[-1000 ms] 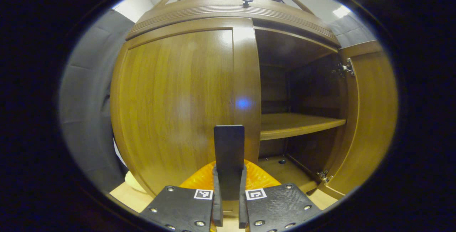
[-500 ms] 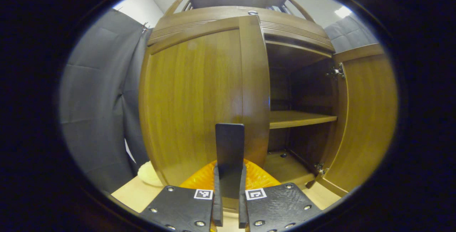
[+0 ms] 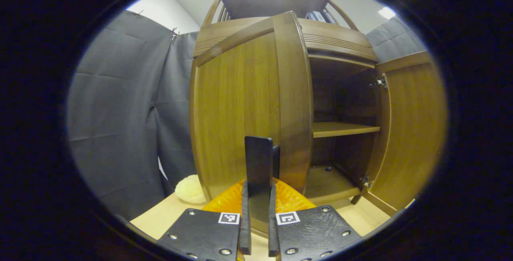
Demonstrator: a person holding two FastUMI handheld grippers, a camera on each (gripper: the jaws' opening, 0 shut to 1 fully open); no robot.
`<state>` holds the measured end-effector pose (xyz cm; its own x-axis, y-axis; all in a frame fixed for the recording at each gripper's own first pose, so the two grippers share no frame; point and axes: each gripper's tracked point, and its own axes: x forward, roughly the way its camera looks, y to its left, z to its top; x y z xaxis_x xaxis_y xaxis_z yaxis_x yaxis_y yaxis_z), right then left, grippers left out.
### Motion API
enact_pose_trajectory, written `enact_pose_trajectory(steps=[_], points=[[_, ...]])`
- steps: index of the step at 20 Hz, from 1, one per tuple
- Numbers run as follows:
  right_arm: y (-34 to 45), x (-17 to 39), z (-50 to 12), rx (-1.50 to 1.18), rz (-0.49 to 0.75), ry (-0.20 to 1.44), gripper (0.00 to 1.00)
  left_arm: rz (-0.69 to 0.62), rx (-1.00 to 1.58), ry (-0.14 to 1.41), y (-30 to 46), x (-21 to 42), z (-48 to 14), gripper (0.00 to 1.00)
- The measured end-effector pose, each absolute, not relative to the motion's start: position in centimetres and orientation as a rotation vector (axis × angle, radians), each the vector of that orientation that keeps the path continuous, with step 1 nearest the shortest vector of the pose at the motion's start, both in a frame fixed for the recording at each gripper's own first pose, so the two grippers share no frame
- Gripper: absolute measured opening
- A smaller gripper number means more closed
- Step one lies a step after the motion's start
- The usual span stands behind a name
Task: Open the right door of the double-door shoe cabinet with the right hand, and open the left door with the left hand.
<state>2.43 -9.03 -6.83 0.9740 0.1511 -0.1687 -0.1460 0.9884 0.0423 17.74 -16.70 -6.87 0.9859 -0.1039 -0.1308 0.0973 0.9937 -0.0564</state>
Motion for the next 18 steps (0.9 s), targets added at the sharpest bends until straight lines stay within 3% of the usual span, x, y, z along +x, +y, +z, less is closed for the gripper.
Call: enact_pose_trajectory(steps=[3, 7, 11, 18], points=[[-8.0, 2.3, -7.3, 0.020, 0.178, 0.182, 0.96, -0.090, -0.051, 0.137, -15.2, 16.7, -6.9, 0.15], [-6.1, 2.2, -6.9, 0.026, 0.198, 0.168, 0.94, -0.085, -0.048, 0.145, -13.4, 15.7, -7.0, 0.21], [-4.1, 1.5, -6.6, 0.025, 0.208, 0.165, 0.98, -0.100, -0.045, 0.145, -11.6, 14.7, -6.7, 0.20], [0.2, -0.2, -6.1, 0.037, 0.213, 0.179, 0.92, -0.144, -0.054, 0.147, -8.5, 13.5, -7.0, 0.20]])
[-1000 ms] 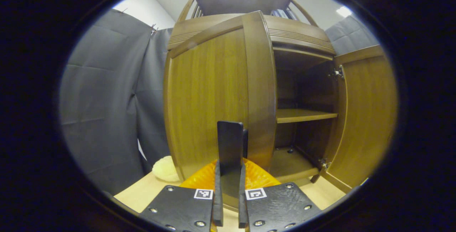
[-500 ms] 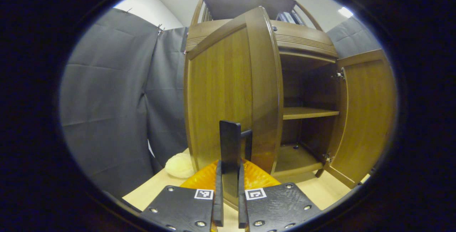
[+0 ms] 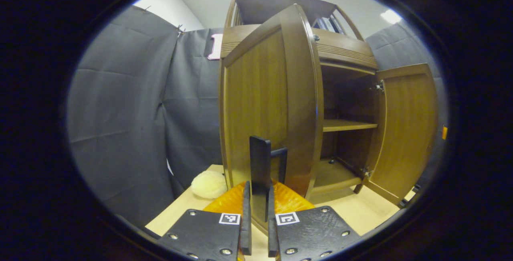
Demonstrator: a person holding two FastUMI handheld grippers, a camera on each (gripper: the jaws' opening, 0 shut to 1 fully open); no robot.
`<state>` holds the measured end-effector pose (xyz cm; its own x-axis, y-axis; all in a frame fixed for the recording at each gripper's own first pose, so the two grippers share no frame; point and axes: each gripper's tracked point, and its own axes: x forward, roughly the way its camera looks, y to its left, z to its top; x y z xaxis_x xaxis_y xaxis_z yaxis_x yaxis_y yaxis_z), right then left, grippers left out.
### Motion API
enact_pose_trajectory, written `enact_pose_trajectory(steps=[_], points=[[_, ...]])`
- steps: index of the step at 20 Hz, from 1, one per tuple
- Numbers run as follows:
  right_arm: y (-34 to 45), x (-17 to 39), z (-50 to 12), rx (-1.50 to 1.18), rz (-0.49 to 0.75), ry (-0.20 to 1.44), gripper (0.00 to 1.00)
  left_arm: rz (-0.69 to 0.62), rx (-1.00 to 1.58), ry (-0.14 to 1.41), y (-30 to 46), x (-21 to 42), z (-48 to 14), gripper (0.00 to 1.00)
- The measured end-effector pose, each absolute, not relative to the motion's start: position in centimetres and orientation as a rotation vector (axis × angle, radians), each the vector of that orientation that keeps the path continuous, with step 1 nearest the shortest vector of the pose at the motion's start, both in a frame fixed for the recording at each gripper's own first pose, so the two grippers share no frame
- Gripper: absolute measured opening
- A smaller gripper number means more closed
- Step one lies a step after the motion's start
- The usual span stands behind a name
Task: Open the right door of the double-door shoe cabinet with the right hand, and open the left door with the left hand.
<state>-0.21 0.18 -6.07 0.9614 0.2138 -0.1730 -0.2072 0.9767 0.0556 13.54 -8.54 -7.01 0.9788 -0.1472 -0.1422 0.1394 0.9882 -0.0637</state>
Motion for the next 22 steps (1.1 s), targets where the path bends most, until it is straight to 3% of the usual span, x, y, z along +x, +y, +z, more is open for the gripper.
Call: enact_pose_trajectory(steps=[7, 8, 9, 11, 13, 22], points=[[4.0, -0.5, -4.7, 0.015, 0.241, 0.161, 0.92, -0.143, -0.065, 0.158, -5.4, 13.3, -7.5, 0.14], [4.5, -0.4, -4.6, 0.009, 0.245, 0.160, 0.92, -0.139, -0.076, 0.162, -4.8, 13.5, -7.8, 0.19], [5.1, -0.4, -4.5, 0.005, 0.249, 0.160, 0.92, -0.136, -0.086, 0.165, -4.0, 13.6, -8.0, 0.14], [6.1, -0.7, -4.4, -0.001, 0.260, 0.158, 0.95, -0.105, -0.080, 0.159, -2.4, 14.4, -8.5, 0.20], [6.6, -0.6, -4.3, -0.009, 0.267, 0.151, 0.92, -0.068, -0.056, 0.151, -0.2, 13.5, -8.0, 0.07], [10.5, -1.1, -3.8, -0.026, 0.285, 0.149, 0.94, -0.086, -0.064, 0.131, 4.3, 13.5, -8.1, 0.07]])
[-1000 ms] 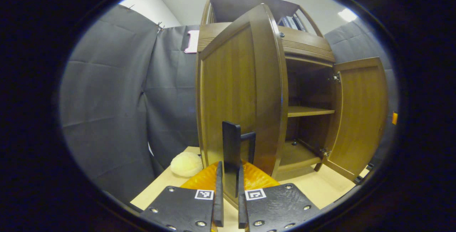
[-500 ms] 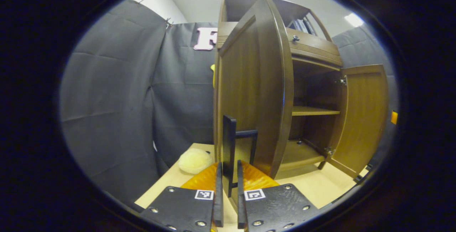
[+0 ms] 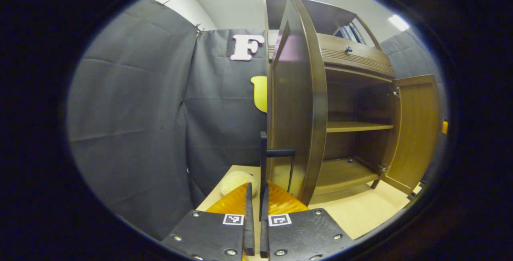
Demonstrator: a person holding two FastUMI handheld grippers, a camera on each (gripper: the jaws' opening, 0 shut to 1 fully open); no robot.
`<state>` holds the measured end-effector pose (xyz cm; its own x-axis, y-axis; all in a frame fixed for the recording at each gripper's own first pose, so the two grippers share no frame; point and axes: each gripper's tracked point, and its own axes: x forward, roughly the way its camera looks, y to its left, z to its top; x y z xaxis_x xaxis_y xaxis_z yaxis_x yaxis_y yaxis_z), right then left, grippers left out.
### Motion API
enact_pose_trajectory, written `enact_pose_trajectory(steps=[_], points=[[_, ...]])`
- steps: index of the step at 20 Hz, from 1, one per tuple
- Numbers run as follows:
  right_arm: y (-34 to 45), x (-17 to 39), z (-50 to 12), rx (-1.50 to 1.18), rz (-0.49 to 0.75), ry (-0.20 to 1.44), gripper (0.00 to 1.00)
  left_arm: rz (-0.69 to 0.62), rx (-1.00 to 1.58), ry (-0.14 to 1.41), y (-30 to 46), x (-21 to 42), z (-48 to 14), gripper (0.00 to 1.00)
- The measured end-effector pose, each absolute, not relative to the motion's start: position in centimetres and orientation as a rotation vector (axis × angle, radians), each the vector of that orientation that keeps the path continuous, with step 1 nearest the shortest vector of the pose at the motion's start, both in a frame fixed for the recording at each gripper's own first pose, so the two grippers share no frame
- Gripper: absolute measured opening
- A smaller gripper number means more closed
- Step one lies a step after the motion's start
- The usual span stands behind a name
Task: Open the right door of the double-door shoe cabinet with the right hand, and open the left door with the left hand.
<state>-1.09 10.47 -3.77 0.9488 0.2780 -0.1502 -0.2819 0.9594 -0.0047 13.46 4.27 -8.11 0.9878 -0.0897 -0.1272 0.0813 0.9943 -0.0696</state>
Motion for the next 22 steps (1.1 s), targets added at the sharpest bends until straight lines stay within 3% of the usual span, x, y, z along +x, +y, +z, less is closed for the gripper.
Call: enact_pose_trajectory(steps=[9, 22], points=[[12.3, -2.3, -3.5, -0.008, 0.278, 0.147, 0.95, -0.051, -0.074, 0.114, 8.8, 11.5, -7.8, 0.08], [4.9, -3.5, -2.0, 0.033, 0.231, 0.145, 0.97, -0.035, -0.068, 0.050, 3.5, 1.7, -0.1, 0.07]])
